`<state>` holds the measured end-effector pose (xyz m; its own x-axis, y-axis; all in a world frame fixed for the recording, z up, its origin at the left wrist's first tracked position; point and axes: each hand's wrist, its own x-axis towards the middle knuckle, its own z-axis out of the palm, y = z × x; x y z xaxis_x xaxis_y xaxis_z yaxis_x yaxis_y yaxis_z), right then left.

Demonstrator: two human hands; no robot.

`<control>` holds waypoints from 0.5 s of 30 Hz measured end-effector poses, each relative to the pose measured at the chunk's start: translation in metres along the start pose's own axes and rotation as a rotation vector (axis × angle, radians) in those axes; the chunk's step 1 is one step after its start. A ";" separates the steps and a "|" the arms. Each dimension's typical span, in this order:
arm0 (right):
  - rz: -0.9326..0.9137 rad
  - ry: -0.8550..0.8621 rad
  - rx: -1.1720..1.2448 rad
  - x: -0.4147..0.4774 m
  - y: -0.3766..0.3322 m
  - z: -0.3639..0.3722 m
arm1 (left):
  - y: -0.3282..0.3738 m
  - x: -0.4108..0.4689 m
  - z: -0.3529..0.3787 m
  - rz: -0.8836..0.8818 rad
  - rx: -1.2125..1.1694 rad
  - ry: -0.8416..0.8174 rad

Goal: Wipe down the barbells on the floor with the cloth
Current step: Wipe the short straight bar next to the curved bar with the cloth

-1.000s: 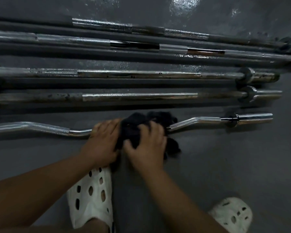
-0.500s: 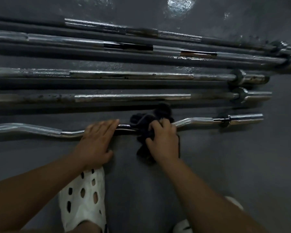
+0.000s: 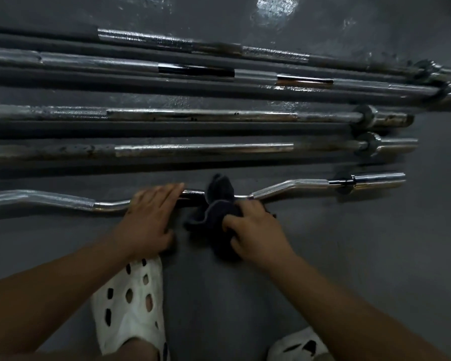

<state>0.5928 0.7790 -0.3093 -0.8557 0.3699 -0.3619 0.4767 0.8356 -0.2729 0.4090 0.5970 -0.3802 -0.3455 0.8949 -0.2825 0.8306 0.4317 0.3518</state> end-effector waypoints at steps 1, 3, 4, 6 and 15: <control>0.012 0.054 0.020 -0.003 0.016 0.001 | -0.001 0.000 0.001 0.002 0.002 0.004; 0.289 0.219 0.092 -0.005 0.045 0.001 | -0.002 -0.001 0.003 -0.008 -0.004 -0.002; 0.473 0.249 0.185 -0.005 0.048 0.003 | -0.001 0.000 0.002 -0.011 -0.006 -0.004; 0.719 0.114 0.317 -0.002 0.027 0.018 | 0.001 0.001 0.000 -0.019 -0.004 -0.025; 0.477 0.161 0.262 0.004 0.078 -0.018 | 0.000 -0.001 0.000 -0.015 -0.030 -0.043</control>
<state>0.6232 0.8527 -0.3161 -0.5435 0.7562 -0.3643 0.8344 0.4396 -0.3324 0.4091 0.5958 -0.3800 -0.3383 0.8827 -0.3262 0.8115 0.4492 0.3738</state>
